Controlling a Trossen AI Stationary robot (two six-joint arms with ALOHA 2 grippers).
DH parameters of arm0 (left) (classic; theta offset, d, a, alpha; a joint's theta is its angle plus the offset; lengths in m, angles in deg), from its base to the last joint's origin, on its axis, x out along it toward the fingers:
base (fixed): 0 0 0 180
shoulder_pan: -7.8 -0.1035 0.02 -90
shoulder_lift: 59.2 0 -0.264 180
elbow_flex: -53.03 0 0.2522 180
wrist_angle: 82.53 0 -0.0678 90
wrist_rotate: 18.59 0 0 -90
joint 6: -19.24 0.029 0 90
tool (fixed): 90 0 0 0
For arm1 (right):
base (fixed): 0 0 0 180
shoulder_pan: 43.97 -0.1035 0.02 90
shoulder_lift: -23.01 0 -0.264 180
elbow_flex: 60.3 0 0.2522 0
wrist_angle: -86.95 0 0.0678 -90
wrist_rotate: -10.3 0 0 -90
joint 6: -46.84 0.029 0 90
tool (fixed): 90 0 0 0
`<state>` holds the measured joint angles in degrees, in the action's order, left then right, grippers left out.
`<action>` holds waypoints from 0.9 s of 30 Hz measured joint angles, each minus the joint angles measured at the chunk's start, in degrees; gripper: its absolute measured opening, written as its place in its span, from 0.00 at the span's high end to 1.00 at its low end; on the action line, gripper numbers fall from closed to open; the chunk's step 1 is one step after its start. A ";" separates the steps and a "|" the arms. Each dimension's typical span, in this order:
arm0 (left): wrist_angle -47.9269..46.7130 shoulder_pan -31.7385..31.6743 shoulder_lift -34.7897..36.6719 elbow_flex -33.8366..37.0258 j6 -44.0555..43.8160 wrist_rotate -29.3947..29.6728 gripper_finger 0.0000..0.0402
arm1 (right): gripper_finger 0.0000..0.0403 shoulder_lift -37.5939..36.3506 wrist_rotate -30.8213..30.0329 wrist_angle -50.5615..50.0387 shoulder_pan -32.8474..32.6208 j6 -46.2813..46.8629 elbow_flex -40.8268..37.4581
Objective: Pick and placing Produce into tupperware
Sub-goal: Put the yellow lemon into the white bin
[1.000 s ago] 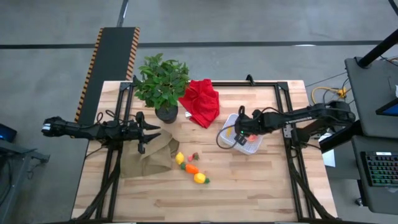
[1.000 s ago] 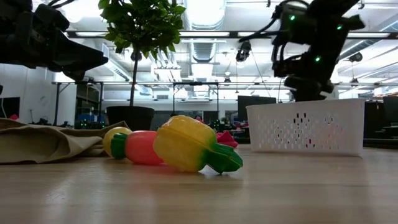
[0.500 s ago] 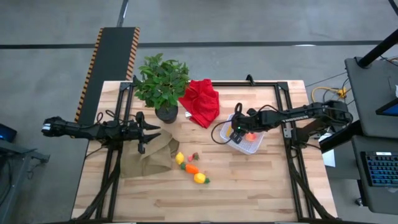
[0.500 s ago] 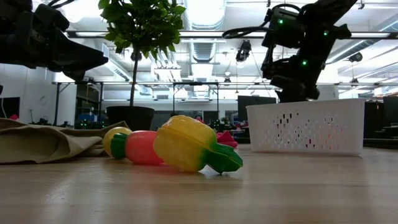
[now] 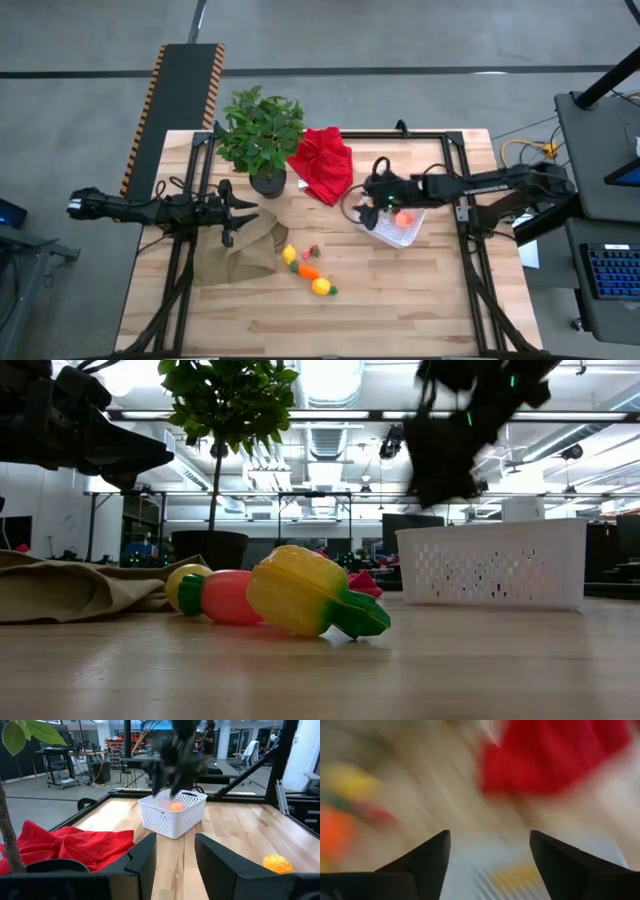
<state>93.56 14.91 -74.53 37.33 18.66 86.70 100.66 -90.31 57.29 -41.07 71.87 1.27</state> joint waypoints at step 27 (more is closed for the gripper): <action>2.13 0.00 0.11 0.00 -0.05 0.02 0.70 | 0.47 -10.71 14.15 49.82 -10.49 -21.64 -21.64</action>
<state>95.69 14.91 -74.42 37.33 18.62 86.72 89.95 -76.17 107.11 -51.56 50.23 -20.37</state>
